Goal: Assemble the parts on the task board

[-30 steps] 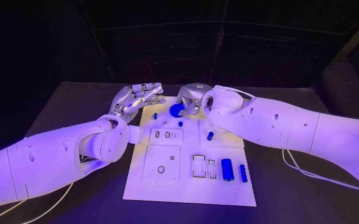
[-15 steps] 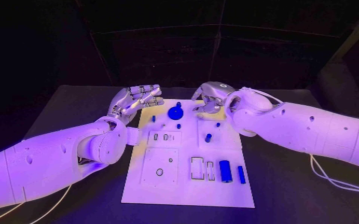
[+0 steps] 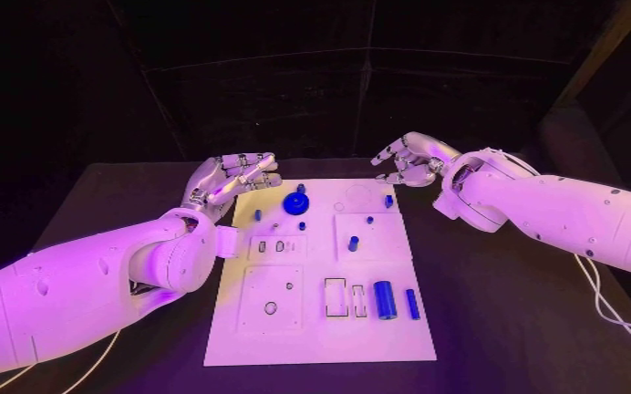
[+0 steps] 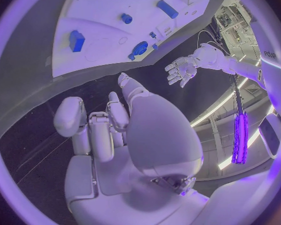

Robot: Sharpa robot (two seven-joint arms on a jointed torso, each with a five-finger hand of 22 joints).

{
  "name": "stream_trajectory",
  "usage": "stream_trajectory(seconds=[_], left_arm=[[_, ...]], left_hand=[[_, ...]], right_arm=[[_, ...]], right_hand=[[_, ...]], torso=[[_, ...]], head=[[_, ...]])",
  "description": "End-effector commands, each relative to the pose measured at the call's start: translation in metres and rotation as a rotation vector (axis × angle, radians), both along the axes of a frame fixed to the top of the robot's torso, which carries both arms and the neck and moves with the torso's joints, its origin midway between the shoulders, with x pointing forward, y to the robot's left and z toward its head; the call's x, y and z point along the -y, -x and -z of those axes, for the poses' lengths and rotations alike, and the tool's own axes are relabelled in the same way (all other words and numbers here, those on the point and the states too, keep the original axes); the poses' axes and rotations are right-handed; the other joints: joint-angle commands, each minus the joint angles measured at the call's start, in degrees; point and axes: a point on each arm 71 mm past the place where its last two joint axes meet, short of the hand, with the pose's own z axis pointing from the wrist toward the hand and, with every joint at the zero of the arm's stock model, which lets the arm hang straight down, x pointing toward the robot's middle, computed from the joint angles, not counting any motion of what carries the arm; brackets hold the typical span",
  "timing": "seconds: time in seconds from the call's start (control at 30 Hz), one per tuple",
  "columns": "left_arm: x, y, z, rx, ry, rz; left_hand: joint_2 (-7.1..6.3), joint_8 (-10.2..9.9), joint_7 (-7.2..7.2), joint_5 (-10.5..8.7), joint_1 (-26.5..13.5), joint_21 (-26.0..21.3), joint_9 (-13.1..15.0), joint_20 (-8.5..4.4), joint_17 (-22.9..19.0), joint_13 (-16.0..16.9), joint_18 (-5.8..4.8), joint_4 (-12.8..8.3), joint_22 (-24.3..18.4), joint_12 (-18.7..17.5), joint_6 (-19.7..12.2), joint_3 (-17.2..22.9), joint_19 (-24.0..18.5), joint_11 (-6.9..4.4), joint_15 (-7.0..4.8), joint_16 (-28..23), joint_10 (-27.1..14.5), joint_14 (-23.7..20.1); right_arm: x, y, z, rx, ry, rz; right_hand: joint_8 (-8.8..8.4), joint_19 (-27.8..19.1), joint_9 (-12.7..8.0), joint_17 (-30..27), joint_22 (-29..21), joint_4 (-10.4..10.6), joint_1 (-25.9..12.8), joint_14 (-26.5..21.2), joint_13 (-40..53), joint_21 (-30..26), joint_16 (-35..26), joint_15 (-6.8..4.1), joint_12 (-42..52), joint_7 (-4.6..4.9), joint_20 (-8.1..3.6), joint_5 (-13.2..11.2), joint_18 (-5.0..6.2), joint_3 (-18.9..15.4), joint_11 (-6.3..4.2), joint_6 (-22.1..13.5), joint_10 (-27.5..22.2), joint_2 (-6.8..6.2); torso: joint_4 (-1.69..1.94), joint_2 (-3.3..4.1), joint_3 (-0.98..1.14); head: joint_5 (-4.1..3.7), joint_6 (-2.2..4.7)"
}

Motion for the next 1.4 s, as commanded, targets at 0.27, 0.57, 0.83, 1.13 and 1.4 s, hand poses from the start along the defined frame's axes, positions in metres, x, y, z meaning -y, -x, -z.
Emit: stream_trajectory(seconds=[0.27, 0.57, 0.83, 1.13, 1.4], left_arm=[[0.003, -0.001, 0.002, 0.003, 0.009, 0.019], [0.003, -0.003, 0.004, 0.001, 0.008, 0.016], [0.003, -0.003, 0.005, -0.001, 0.007, 0.014], [0.003, -0.004, 0.006, -0.004, 0.005, 0.011], [0.003, -0.004, 0.007, -0.004, 0.005, 0.012]], left_hand=[[0.78, 0.45, -0.35, 0.25, 0.13, -0.48, -0.01, -0.03, 0.10, 0.08, 0.41, -0.47, -0.10, 0.57, 1.43, -0.08, 0.63, -0.35, -0.24, -0.16, 1.64, 0.57], [0.53, 0.25, -0.29, 0.21, -0.26, -0.59, -0.09, -0.06, 0.07, 0.01, 0.37, -0.37, -0.12, 0.42, 1.46, -0.40, 0.67, -0.31, -0.23, -0.28, 1.72, 0.52], [0.45, 0.08, -0.23, 0.22, -0.31, -0.71, -0.13, -0.03, 0.02, -0.05, 0.34, -0.40, -0.16, 0.23, 1.38, -0.49, 0.60, -0.24, -0.16, -0.42, 1.57, 0.36], [0.43, 0.04, -0.20, 0.22, -0.32, -0.74, -0.13, -0.03, 0.01, -0.07, 0.34, -0.41, -0.16, 0.17, 1.35, -0.52, 0.58, -0.21, -0.14, -0.46, 1.52, 0.33], [0.43, 0.04, -0.20, 0.22, -0.32, -0.74, -0.13, -0.03, 0.01, -0.07, 0.34, -0.41, -0.16, 0.17, 1.35, -0.52, 0.58, -0.21, -0.14, -0.46, 1.52, 0.33]], right_arm=[[0.022, 0.001, 0.021, -0.060, -0.052, 0.011], [0.028, 0.005, 0.042, -0.109, -0.045, 0.019], [0.029, 0.007, 0.049, -0.128, -0.042, 0.014], [0.029, 0.007, 0.052, -0.143, -0.039, 0.010], [0.030, 0.006, 0.058, -0.154, -0.027, 0.018]], right_hand=[[-0.75, 0.36, -0.25, 8.19, 0.05, 0.04, -0.89, 4.60, -0.35, 0.28, 0.36, 0.30, -0.21, 0.35, 0.09, 0.67, -0.56, -1.31, 0.32, -1.11, -0.22, -0.64], [-0.90, 0.28, -0.33, 8.18, -0.05, 0.32, -1.63, 4.58, -0.55, 0.23, 0.35, 0.45, -0.41, 0.52, 0.24, 1.14, -0.54, -2.44, 0.50, -2.03, -0.53, -0.71], [-0.88, 0.25, -0.34, 8.26, -0.09, 0.57, -2.14, 4.59, -0.52, 0.22, 0.37, 0.55, -0.35, 0.63, 0.33, 1.27, -0.53, -3.23, 0.60, -2.54, -0.59, -0.64], [-0.86, 0.24, -0.33, 8.27, -0.10, 0.65, -2.29, 4.59, -0.54, 0.21, 0.37, 0.57, -0.36, 0.65, 0.36, 1.28, -0.53, -3.43, 0.62, -2.63, -0.62, -0.63], [-0.65, 0.31, -0.24, 8.34, 0.02, 0.61, -2.13, 4.61, -0.28, 0.27, 0.40, 0.58, -0.04, 0.61, 0.39, 1.36, -0.54, -3.60, 0.59, -2.46, -0.46, -0.20]], torso=[[-0.37, -0.05, 0.50], [-0.15, 0.00, 0.51], [-0.08, -0.02, 0.45], [-0.09, -0.04, 0.47], [0.01, -0.06, 0.46]], head=[[-1.85, -0.36], [-2.65, -0.57], [-3.05, -0.73], [-3.23, -0.80], [-3.26, -0.71]])
